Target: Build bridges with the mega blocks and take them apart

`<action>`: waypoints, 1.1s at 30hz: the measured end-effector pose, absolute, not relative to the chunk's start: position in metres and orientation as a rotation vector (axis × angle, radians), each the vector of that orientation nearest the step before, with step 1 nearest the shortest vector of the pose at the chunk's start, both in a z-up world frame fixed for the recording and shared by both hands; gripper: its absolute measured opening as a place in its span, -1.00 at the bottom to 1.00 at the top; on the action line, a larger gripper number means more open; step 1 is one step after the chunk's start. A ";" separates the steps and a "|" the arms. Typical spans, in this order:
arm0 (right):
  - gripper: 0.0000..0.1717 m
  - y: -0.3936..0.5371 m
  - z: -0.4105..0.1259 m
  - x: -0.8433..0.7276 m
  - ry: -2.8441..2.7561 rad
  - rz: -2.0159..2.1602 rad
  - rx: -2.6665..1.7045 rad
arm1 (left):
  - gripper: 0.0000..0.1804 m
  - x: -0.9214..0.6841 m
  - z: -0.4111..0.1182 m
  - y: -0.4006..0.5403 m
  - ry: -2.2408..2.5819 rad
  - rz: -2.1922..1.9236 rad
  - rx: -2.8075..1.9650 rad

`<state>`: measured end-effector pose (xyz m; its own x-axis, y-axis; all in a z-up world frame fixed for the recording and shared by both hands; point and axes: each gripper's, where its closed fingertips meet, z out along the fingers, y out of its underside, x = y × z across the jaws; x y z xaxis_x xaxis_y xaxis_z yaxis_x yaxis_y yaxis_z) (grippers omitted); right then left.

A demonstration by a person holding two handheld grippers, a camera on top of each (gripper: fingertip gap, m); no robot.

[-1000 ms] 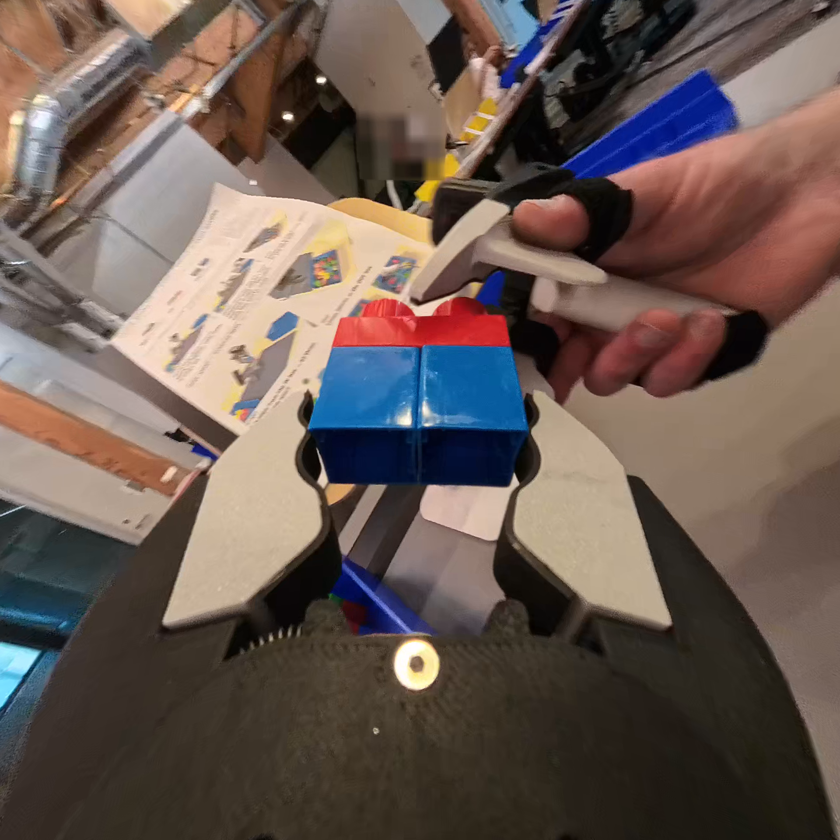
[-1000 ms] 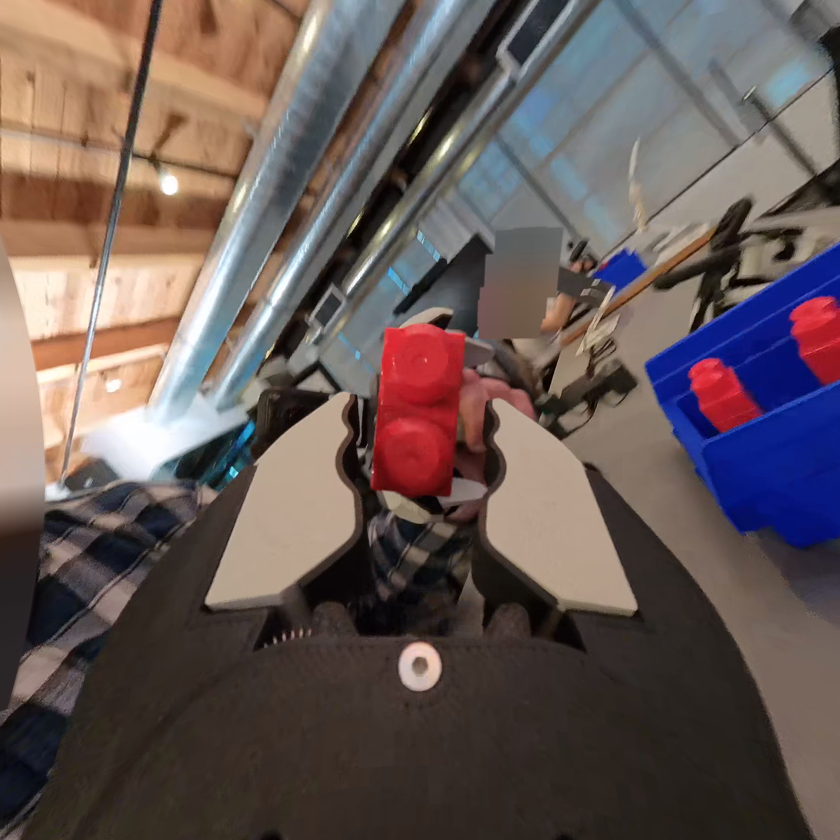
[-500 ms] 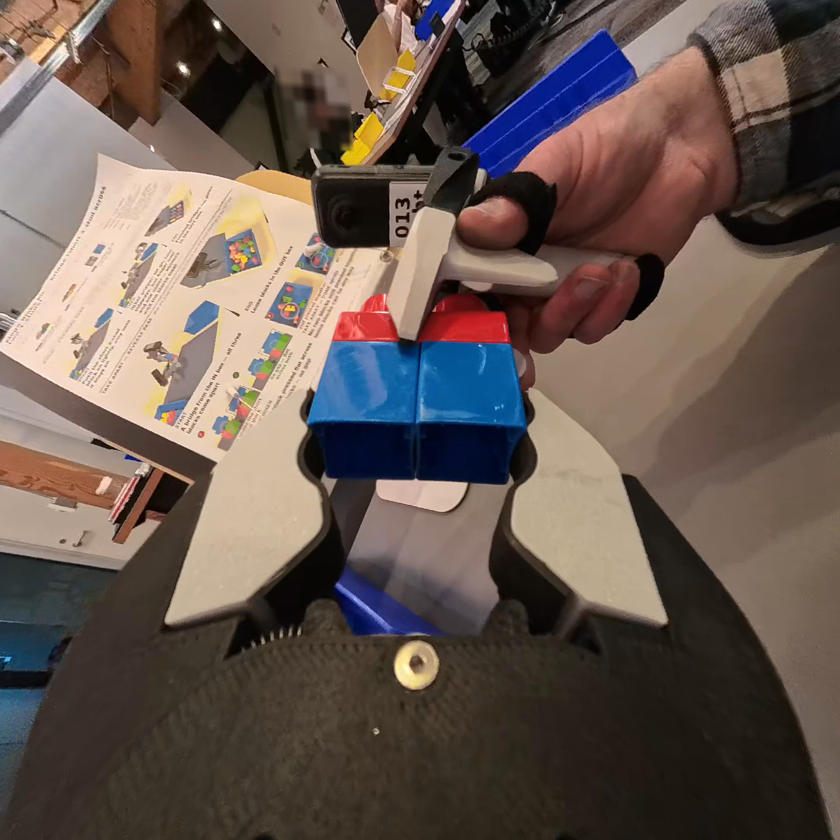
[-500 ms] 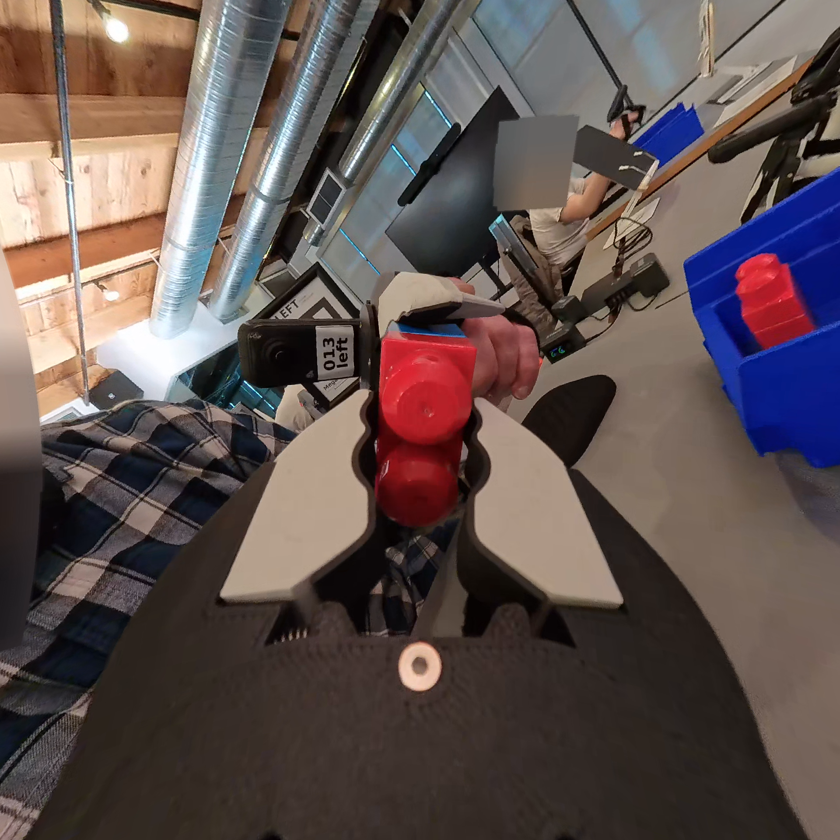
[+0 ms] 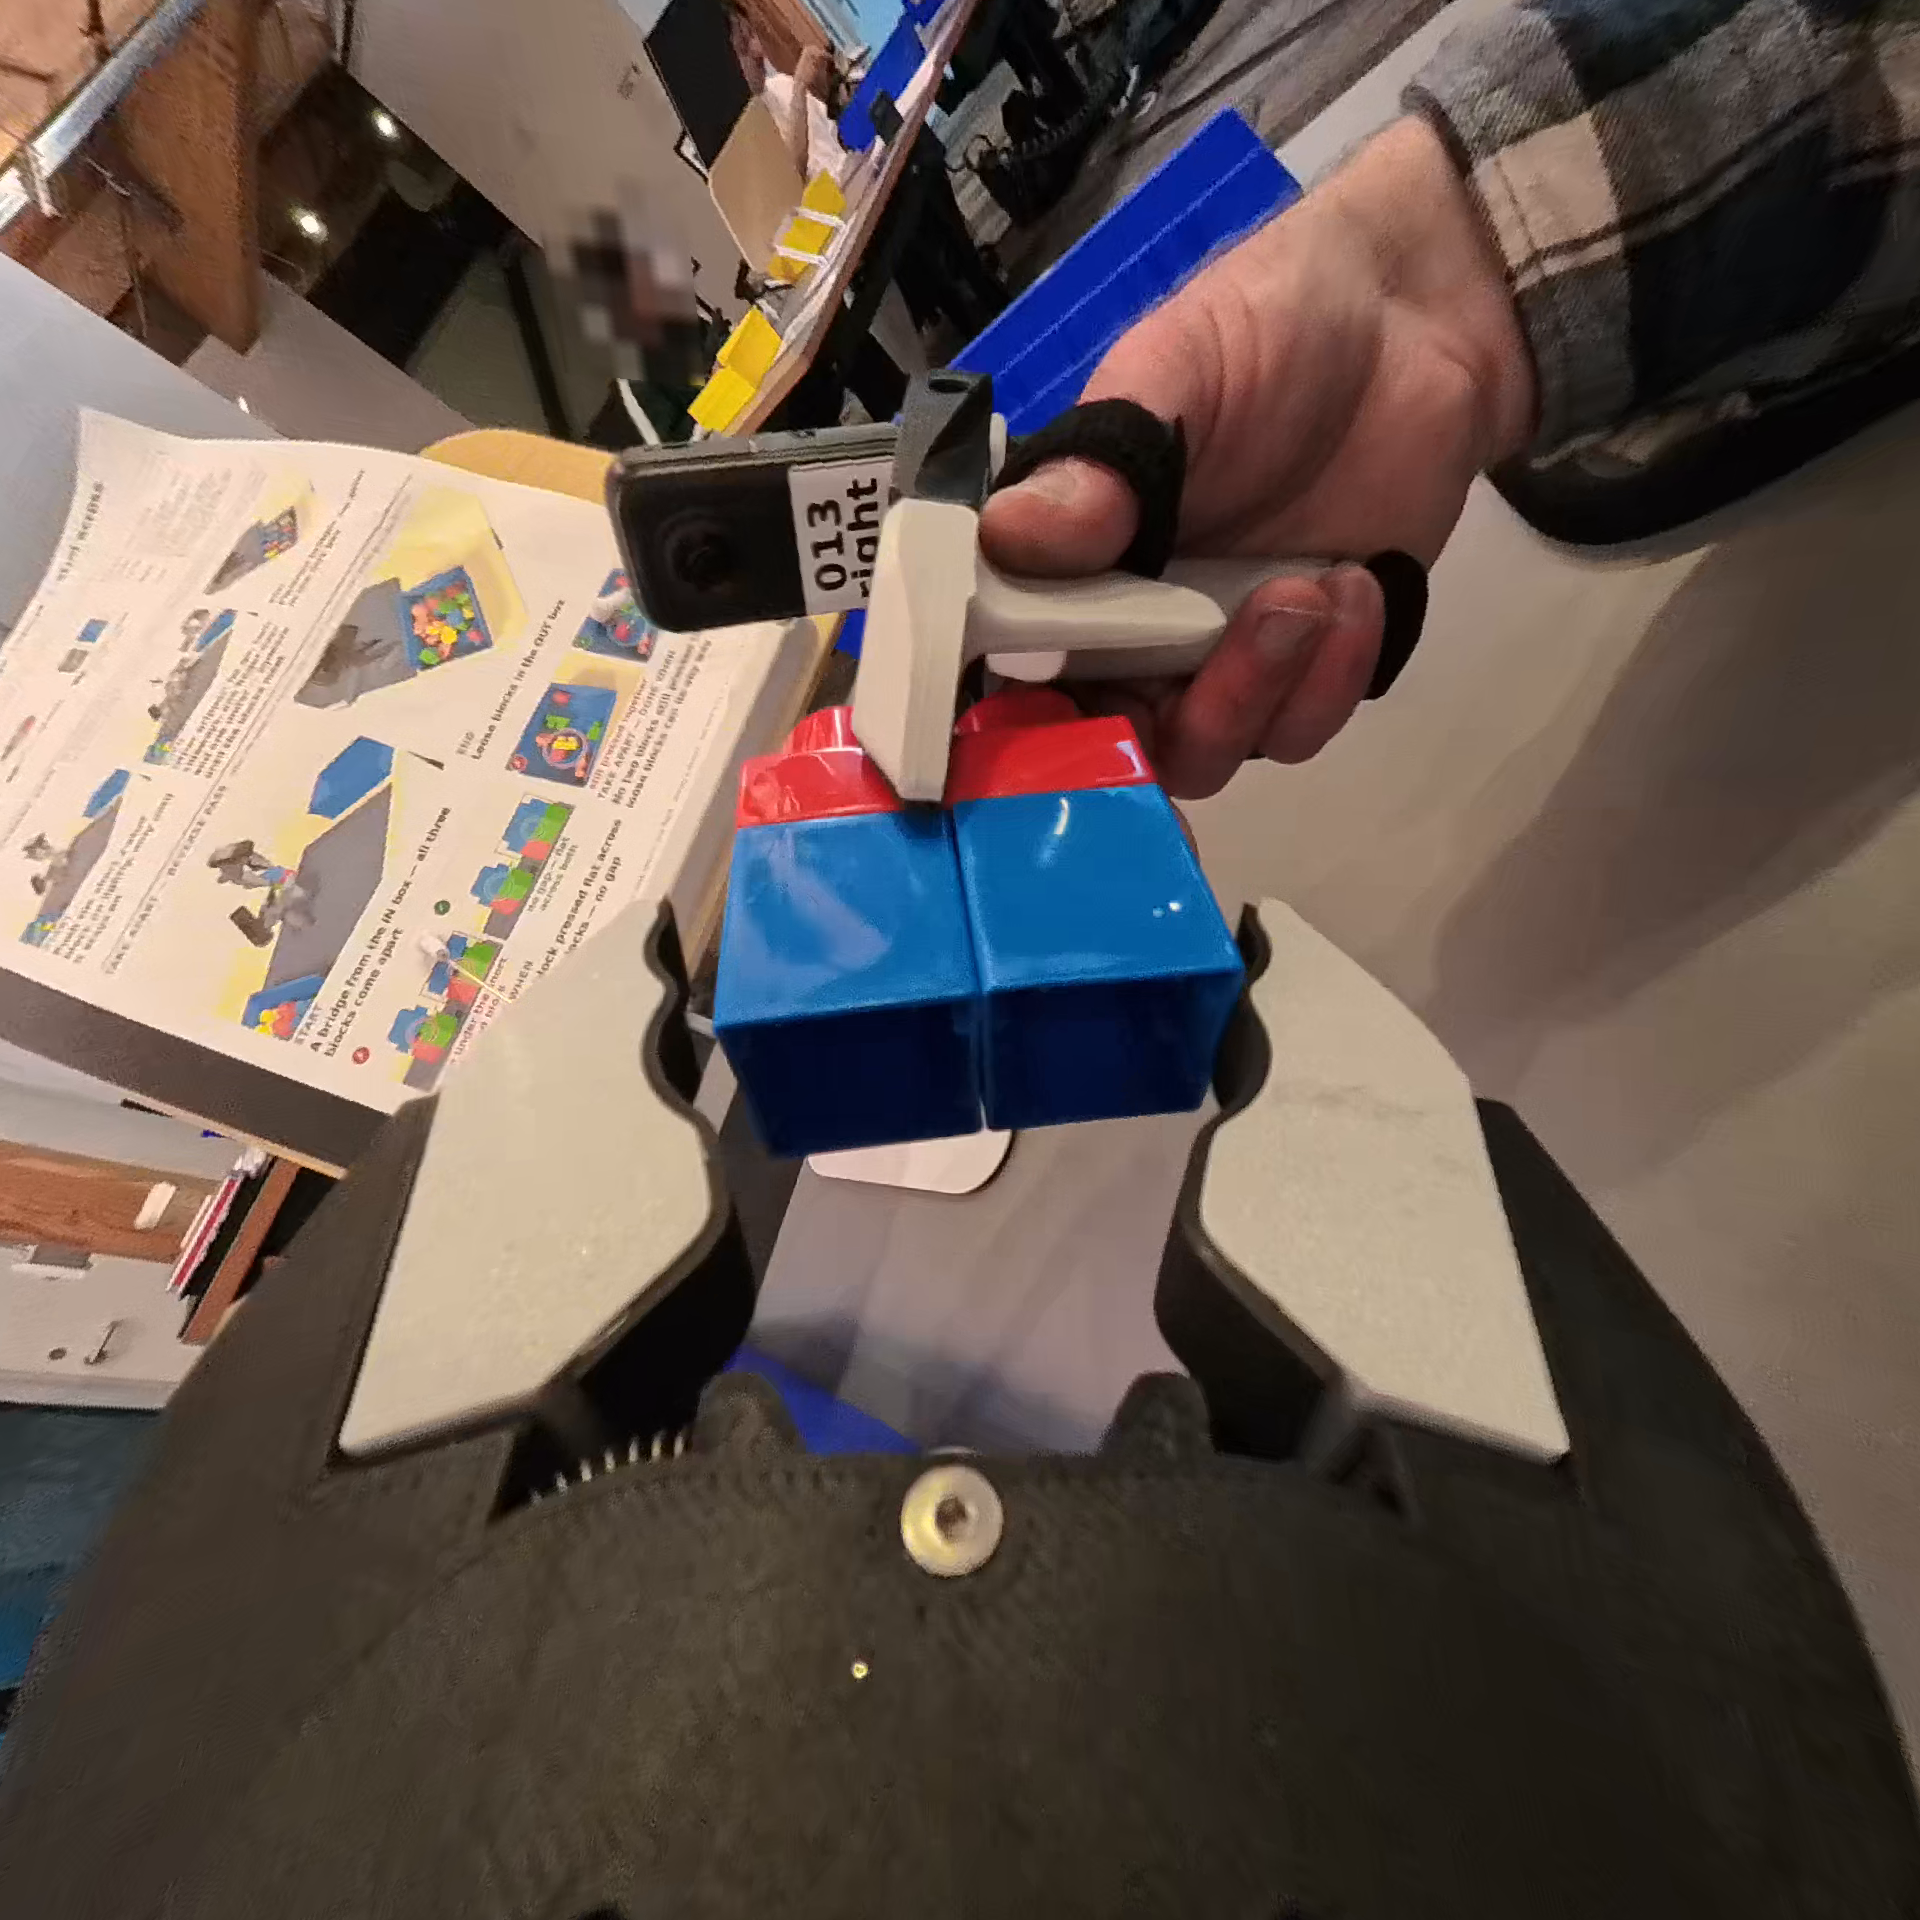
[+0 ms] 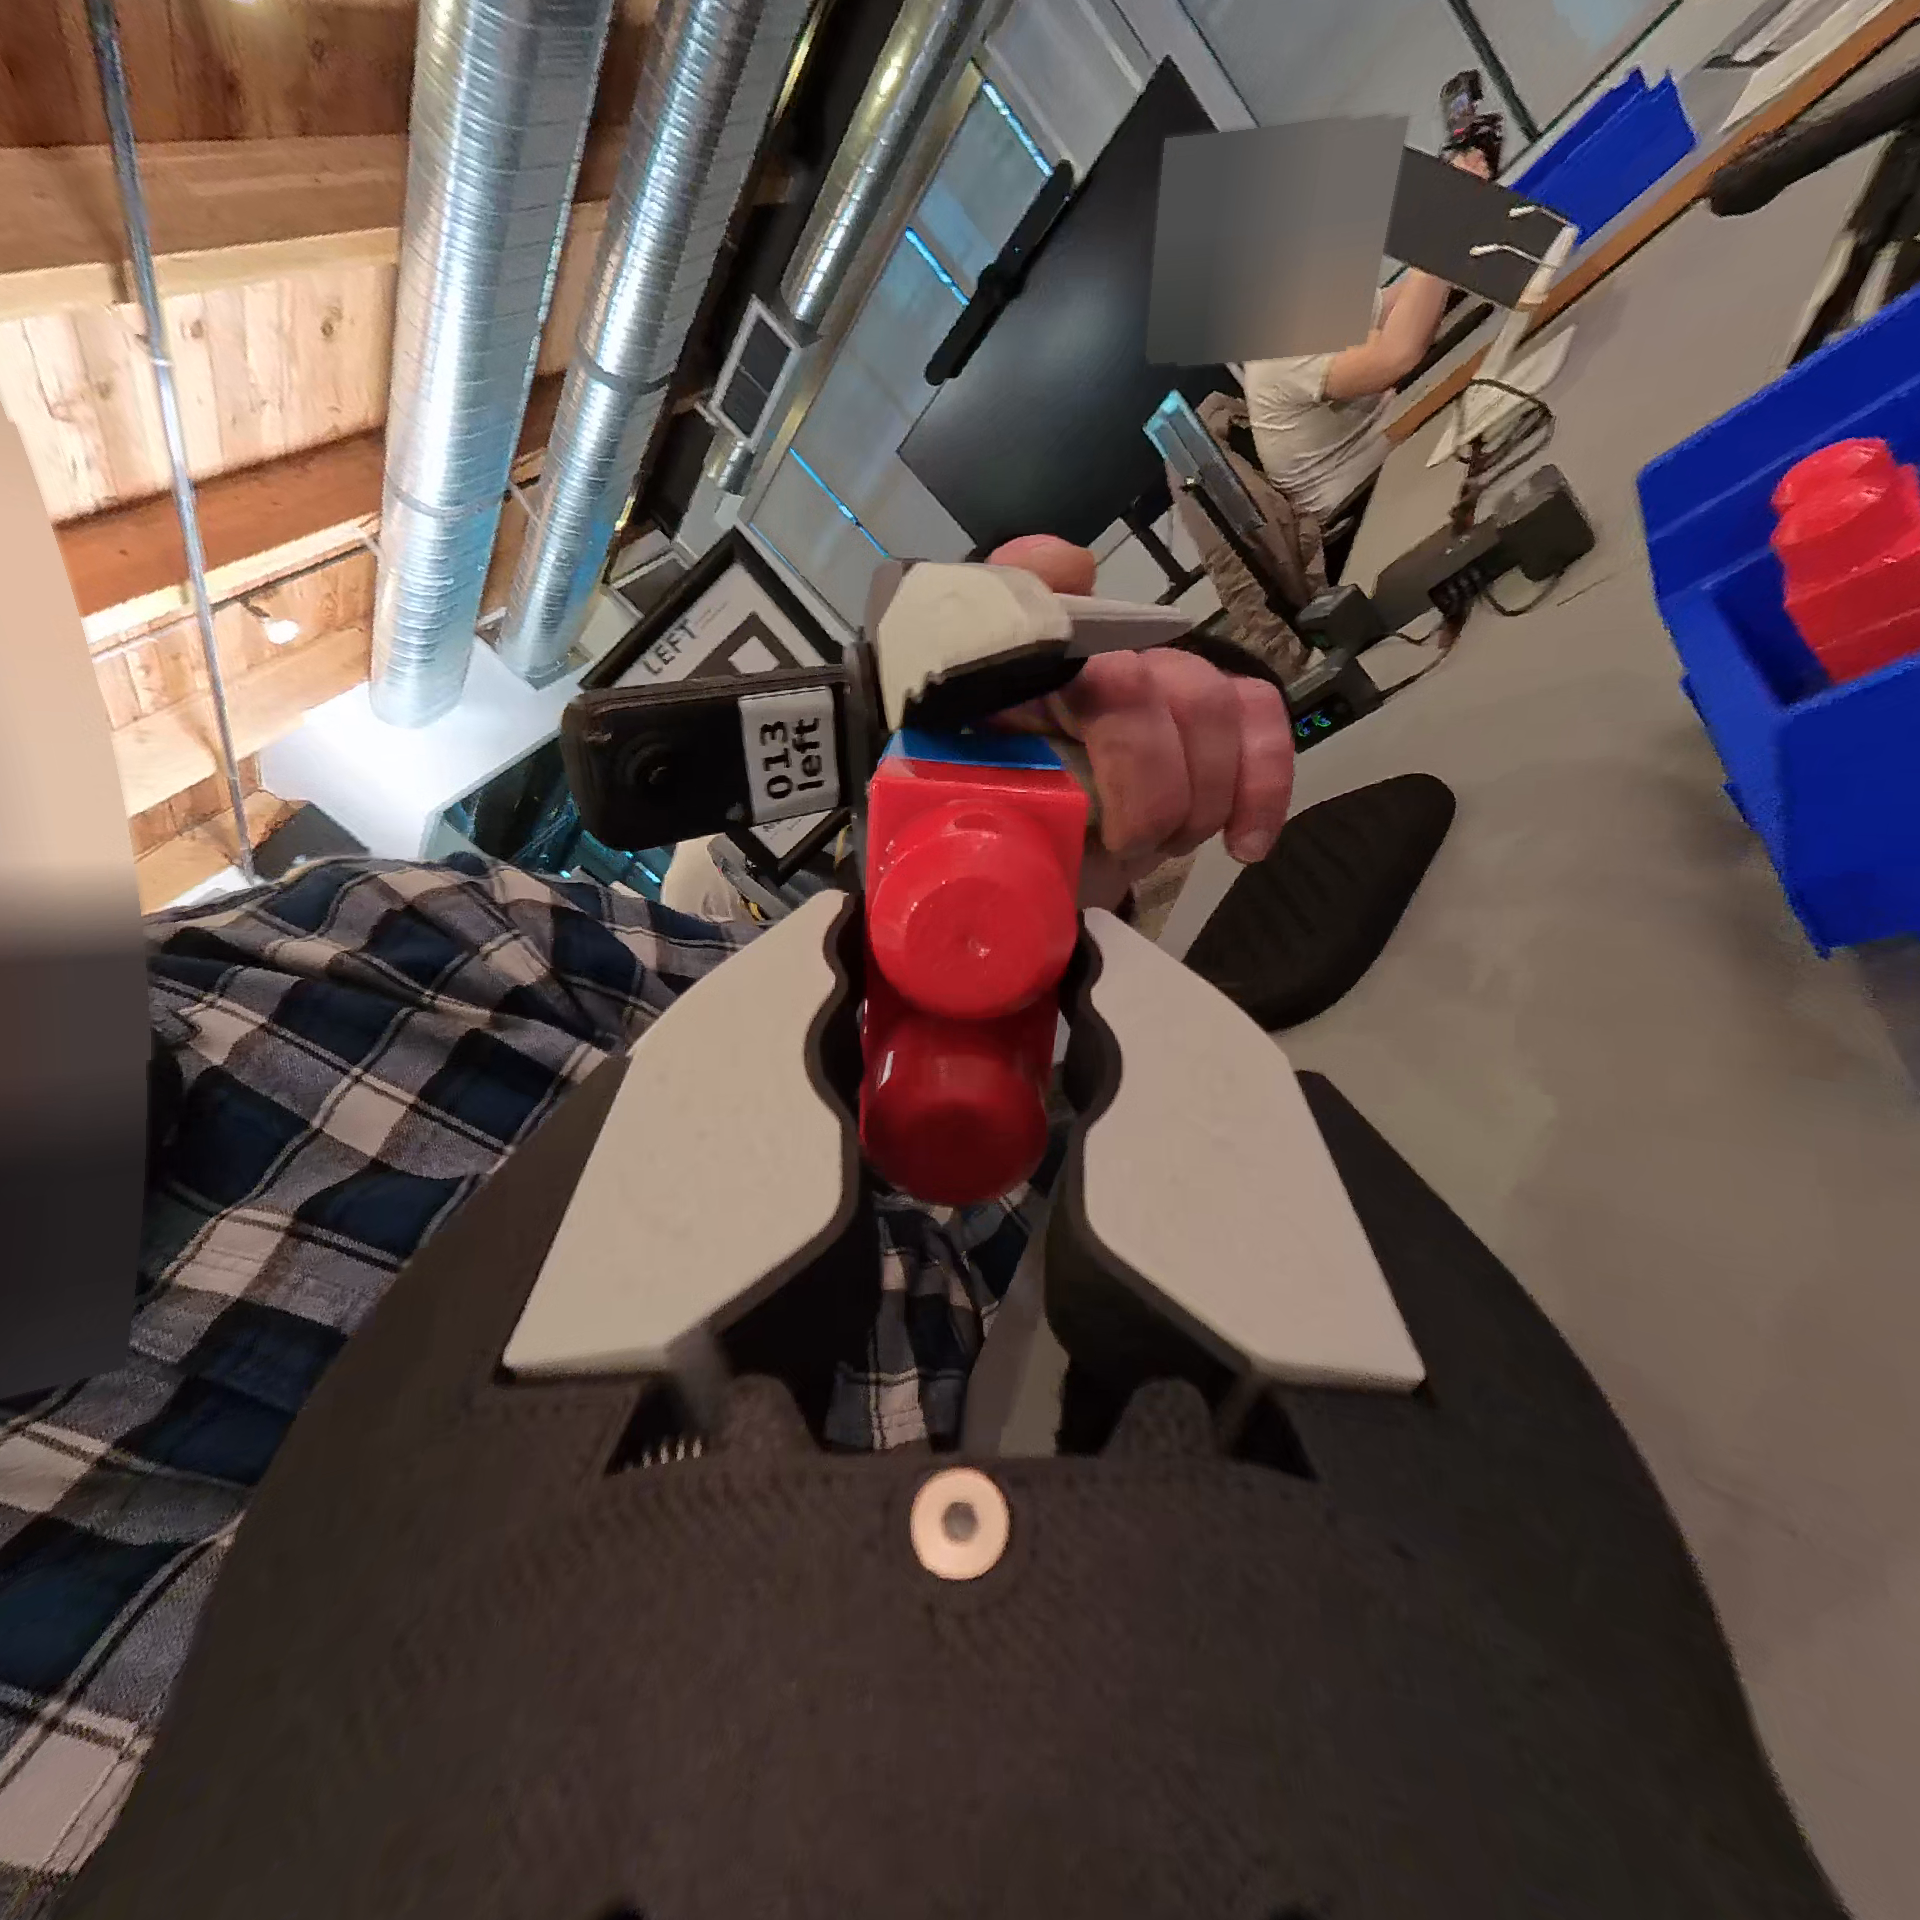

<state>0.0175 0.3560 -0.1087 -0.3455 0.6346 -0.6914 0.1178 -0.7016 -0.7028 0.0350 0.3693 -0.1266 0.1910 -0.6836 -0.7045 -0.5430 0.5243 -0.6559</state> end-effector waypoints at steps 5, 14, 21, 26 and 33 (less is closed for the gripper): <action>-0.58 0.354 -0.106 0.018 -0.963 2.137 -1.527 | -0.03 0.035 -0.127 0.365 1.480 -0.169 -1.129; -0.58 0.351 -0.111 0.021 -0.977 2.150 -1.523 | -0.07 0.036 -0.134 0.361 1.460 -0.157 -1.165; -0.58 0.346 -0.114 0.023 -1.023 2.161 -1.512 | -0.08 0.037 -0.135 0.356 1.471 -0.165 -1.163; -0.57 0.357 -0.109 0.037 -0.955 2.179 -1.480 | -0.08 0.033 -0.133 0.354 1.464 -0.178 -1.161; -0.57 0.391 -0.097 0.091 -0.880 1.818 -1.559 | -0.08 0.007 -0.133 0.361 1.424 -0.185 -1.224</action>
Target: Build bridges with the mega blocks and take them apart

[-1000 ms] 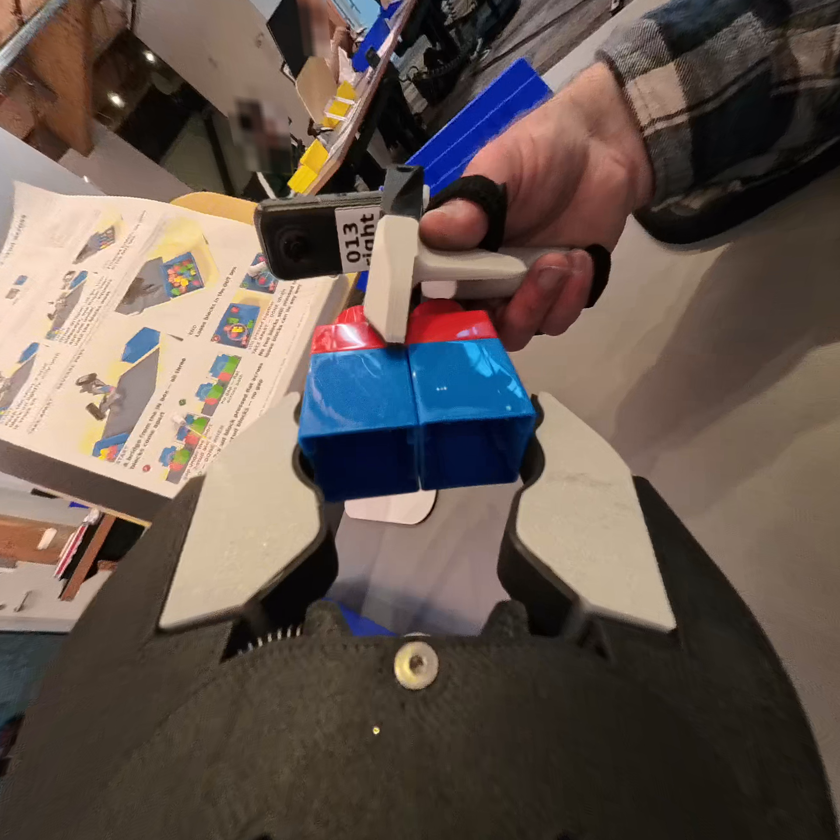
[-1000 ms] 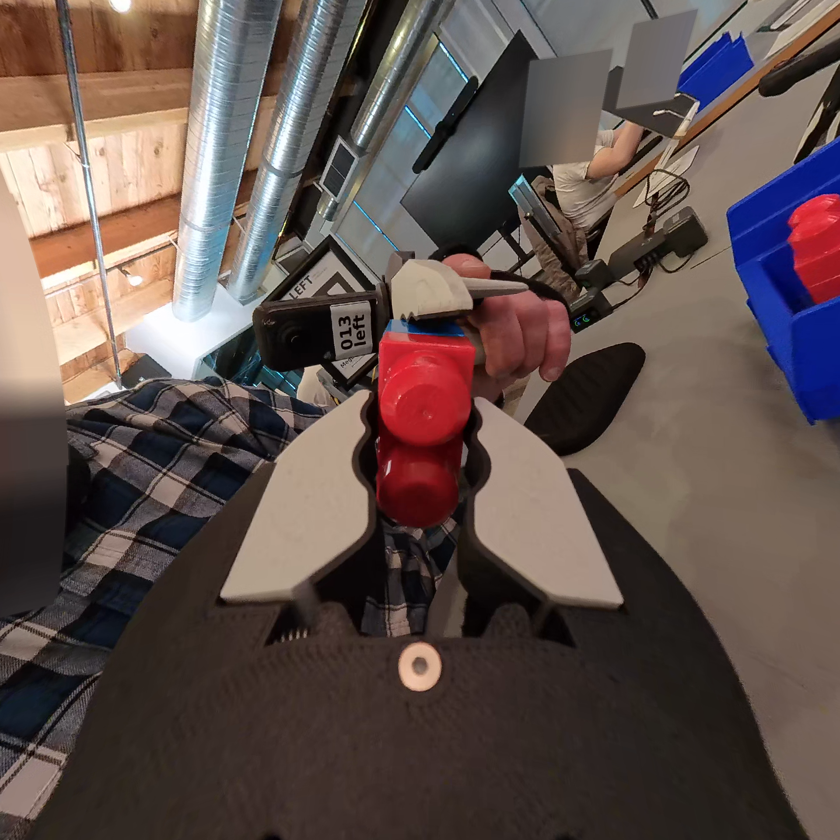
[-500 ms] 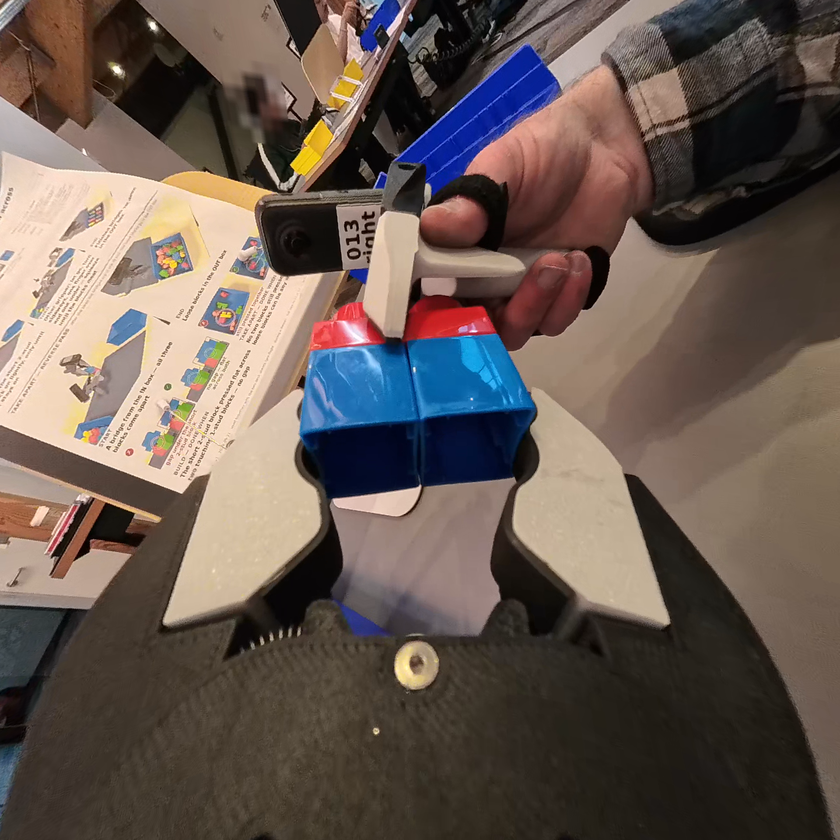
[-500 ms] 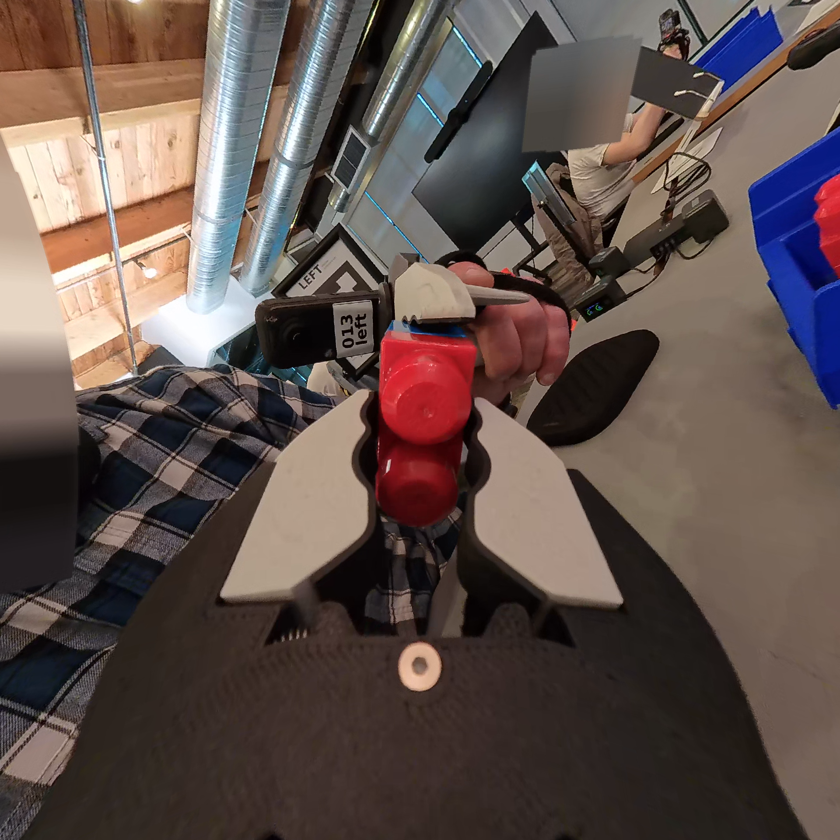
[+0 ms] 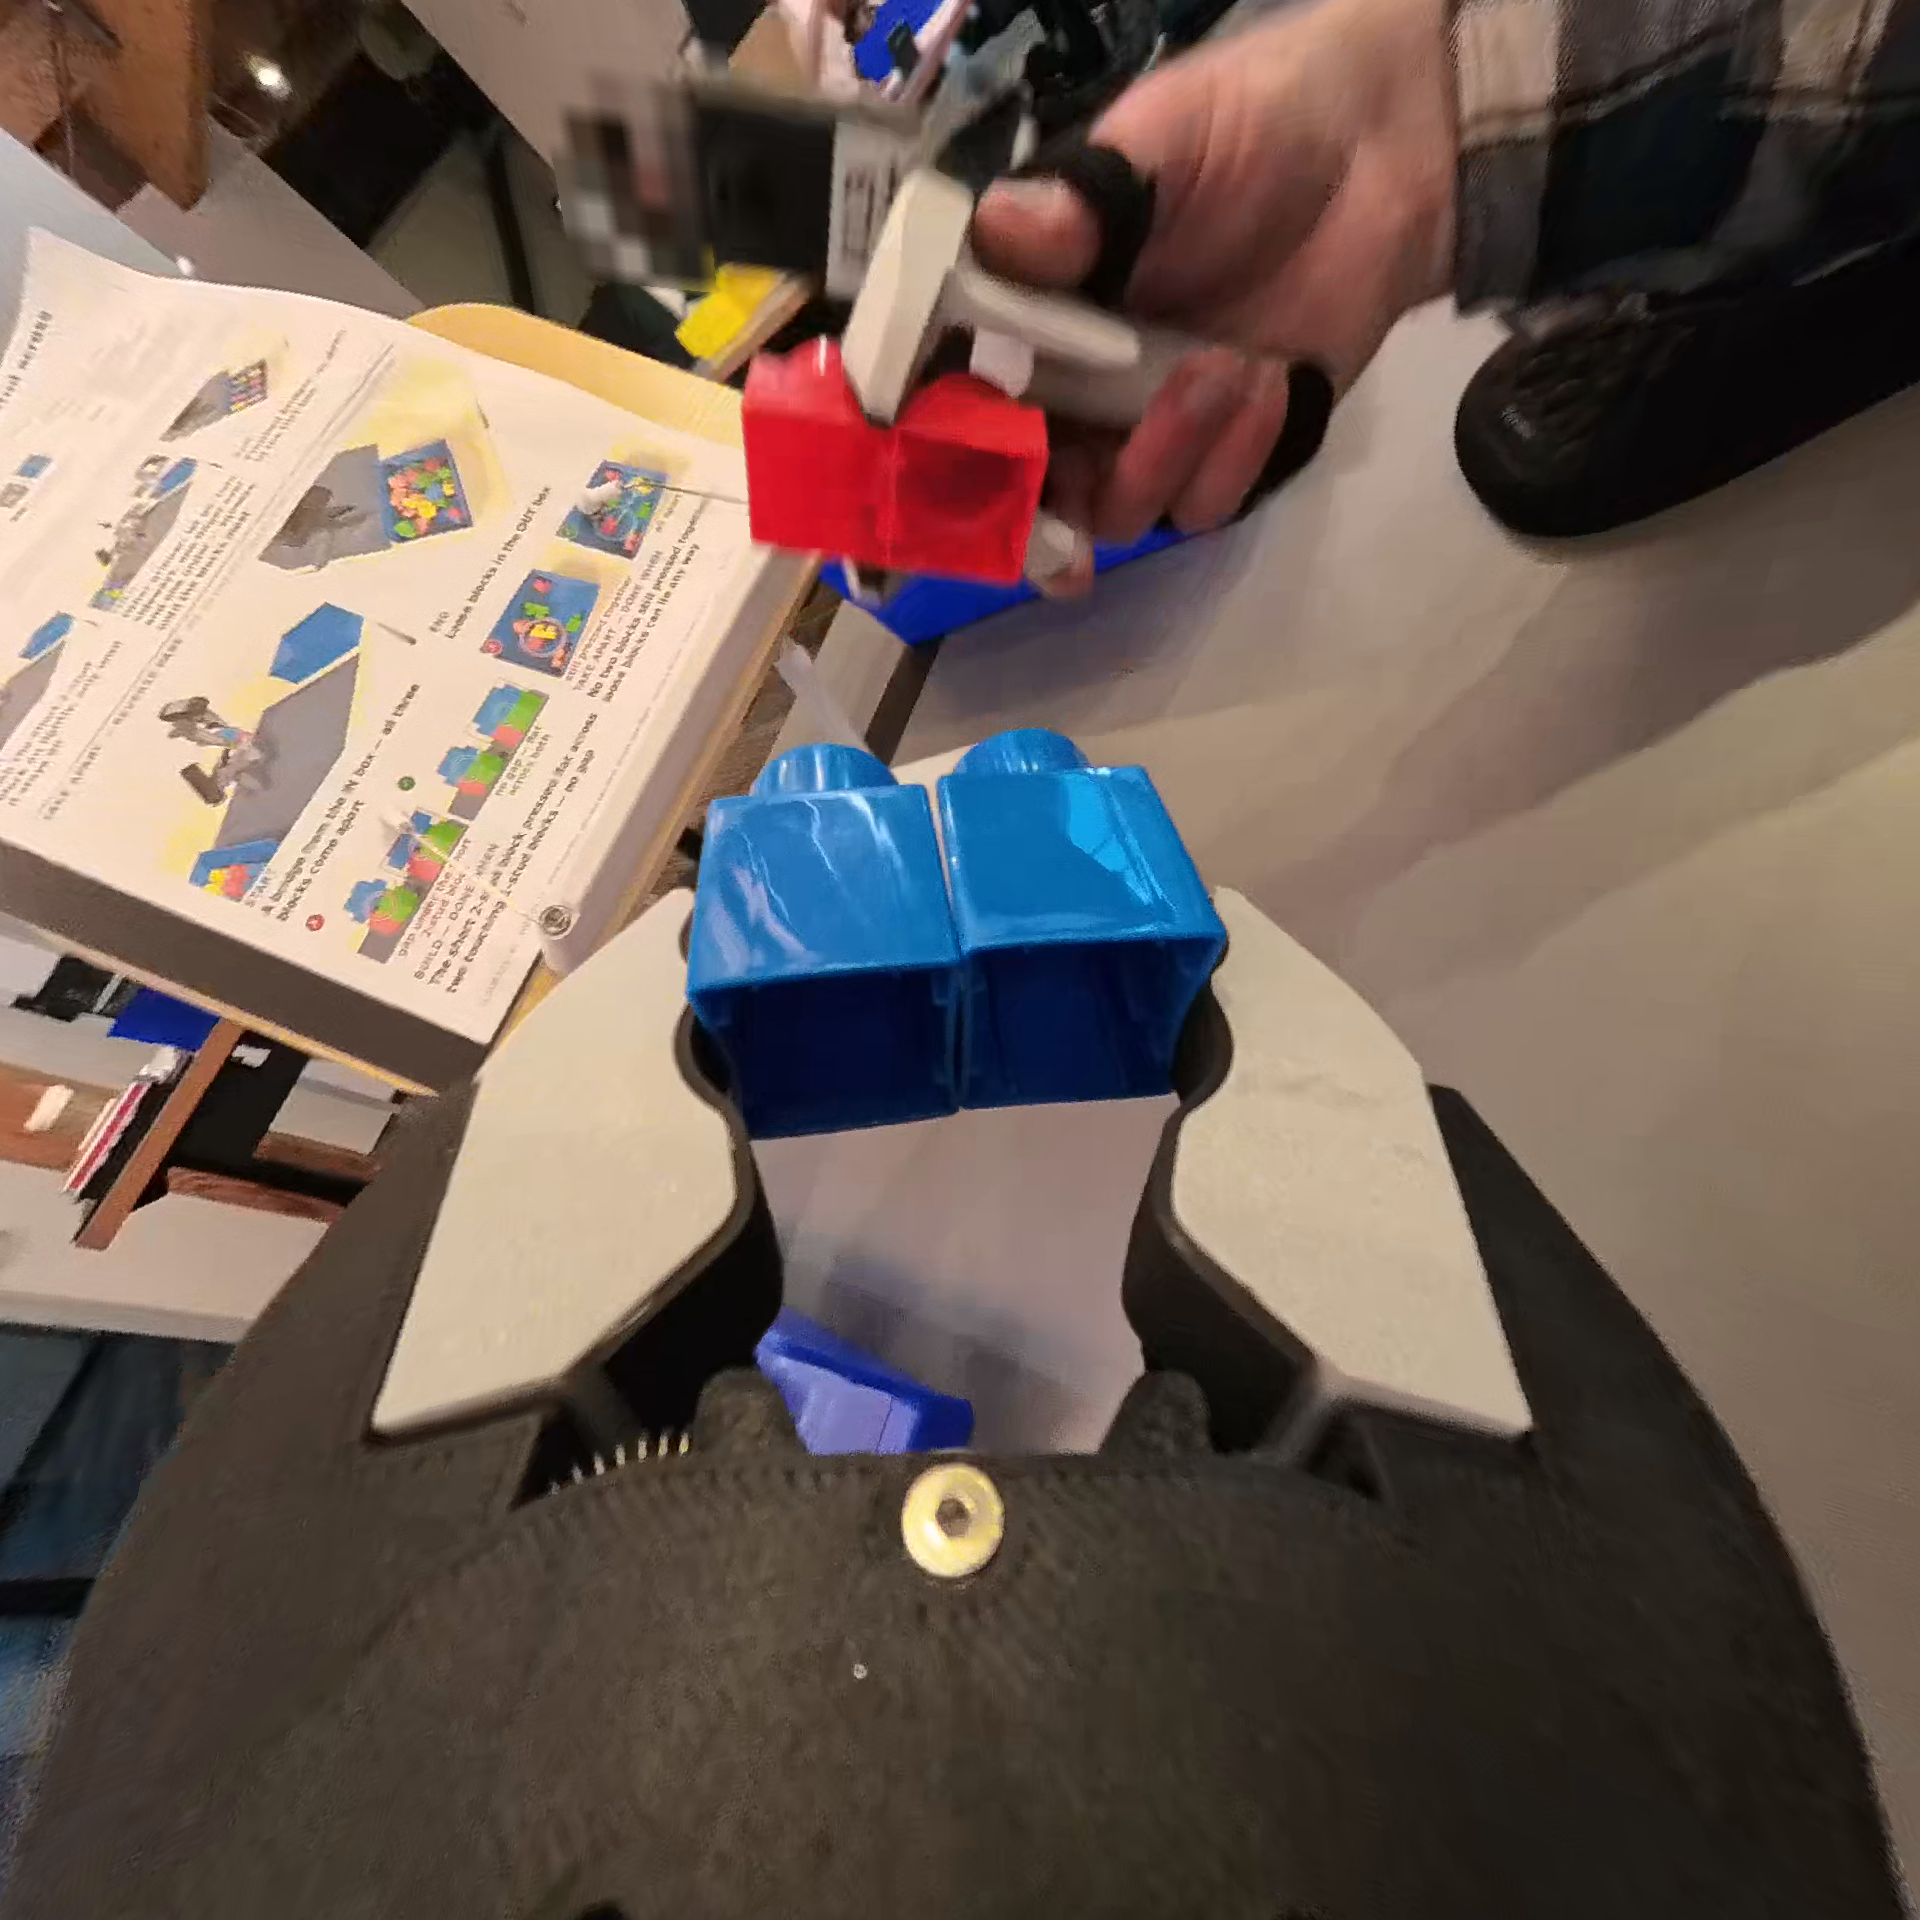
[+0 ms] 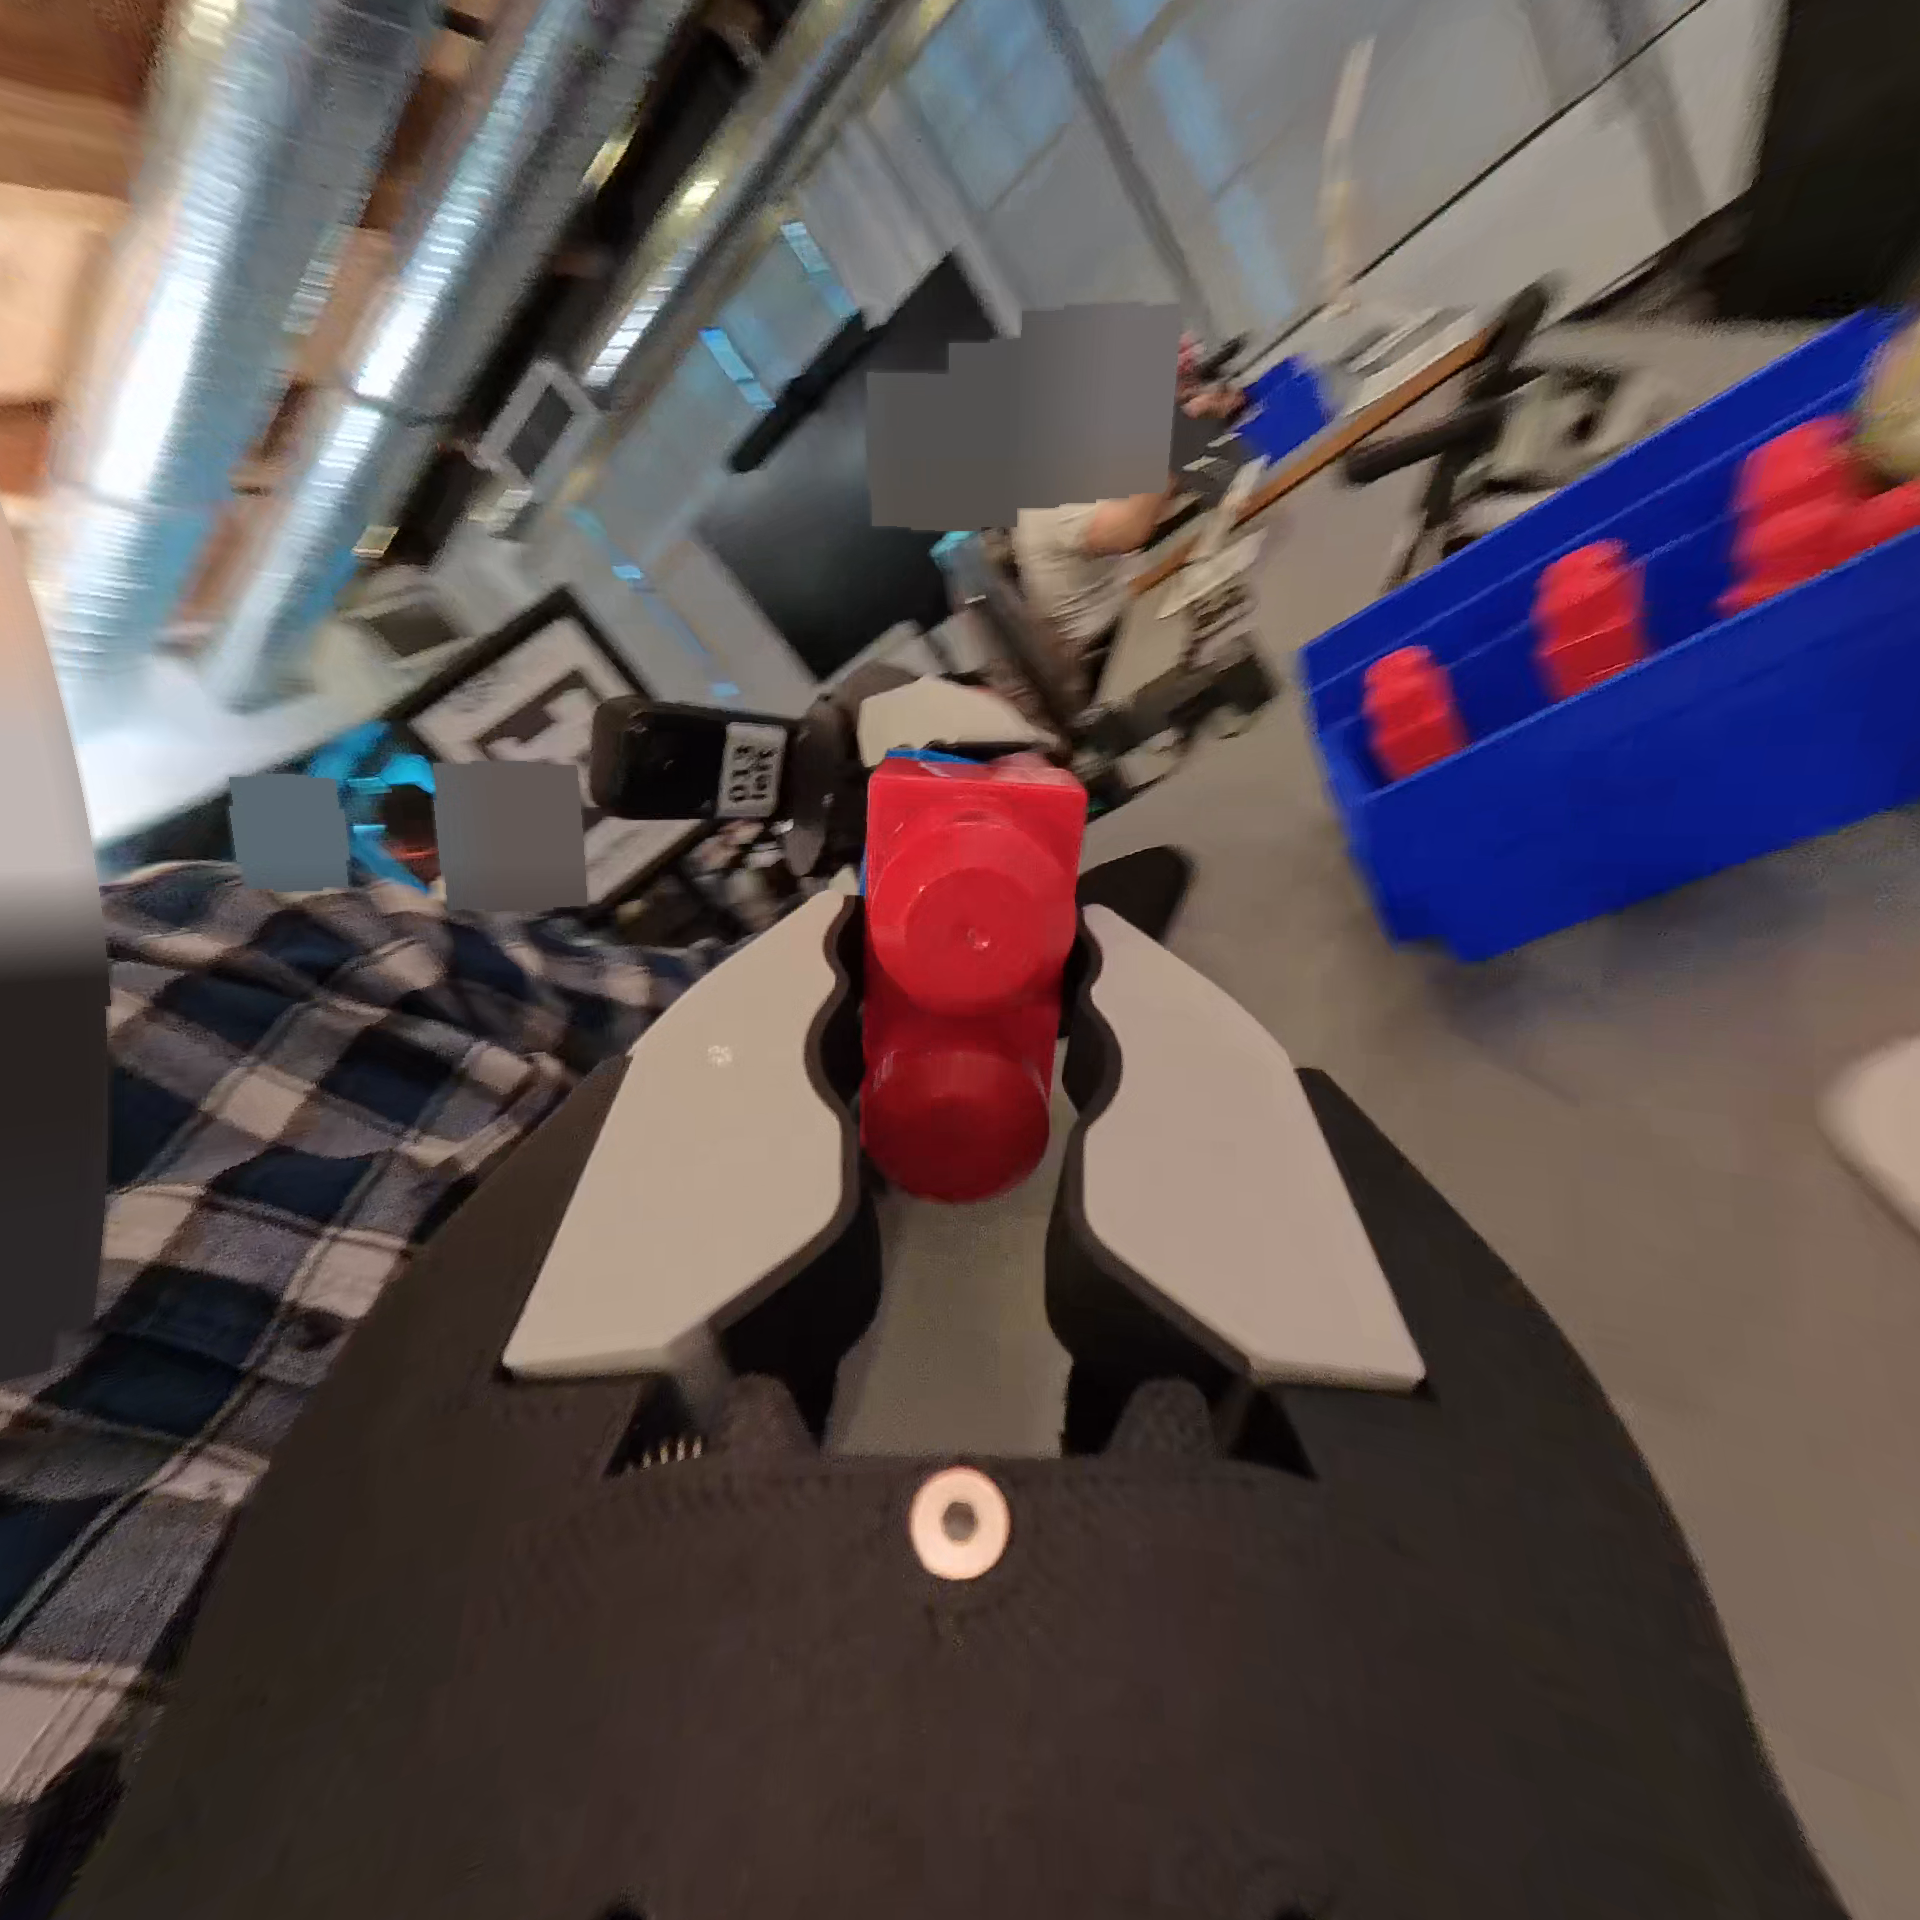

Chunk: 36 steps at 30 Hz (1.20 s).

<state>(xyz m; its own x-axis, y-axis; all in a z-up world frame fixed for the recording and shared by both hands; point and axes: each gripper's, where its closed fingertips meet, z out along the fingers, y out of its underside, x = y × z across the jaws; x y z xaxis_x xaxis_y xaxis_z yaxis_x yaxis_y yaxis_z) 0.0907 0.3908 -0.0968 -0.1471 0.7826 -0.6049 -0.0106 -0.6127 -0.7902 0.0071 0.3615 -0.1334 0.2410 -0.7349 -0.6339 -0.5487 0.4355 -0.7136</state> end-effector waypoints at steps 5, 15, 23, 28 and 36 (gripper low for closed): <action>-0.58 0.461 -0.083 0.229 -0.631 1.013 -1.728 | -0.07 -0.003 -0.133 0.373 1.374 -0.180 -1.255; -0.22 0.524 -0.196 0.424 -0.275 0.217 -2.261 | -0.06 0.010 -0.137 0.373 1.398 -0.155 -1.252; -0.23 0.486 -0.097 0.310 -0.542 0.567 -1.860 | -0.06 0.015 -0.130 0.374 1.390 -0.148 -1.221; -0.08 0.387 -0.083 0.135 -0.924 1.399 -1.679 | -0.06 0.036 -0.120 0.359 1.434 -0.179 -1.135; -0.03 0.308 -0.125 0.030 -1.394 1.961 -1.686 | -0.06 0.059 -0.131 0.318 1.676 -0.345 -1.088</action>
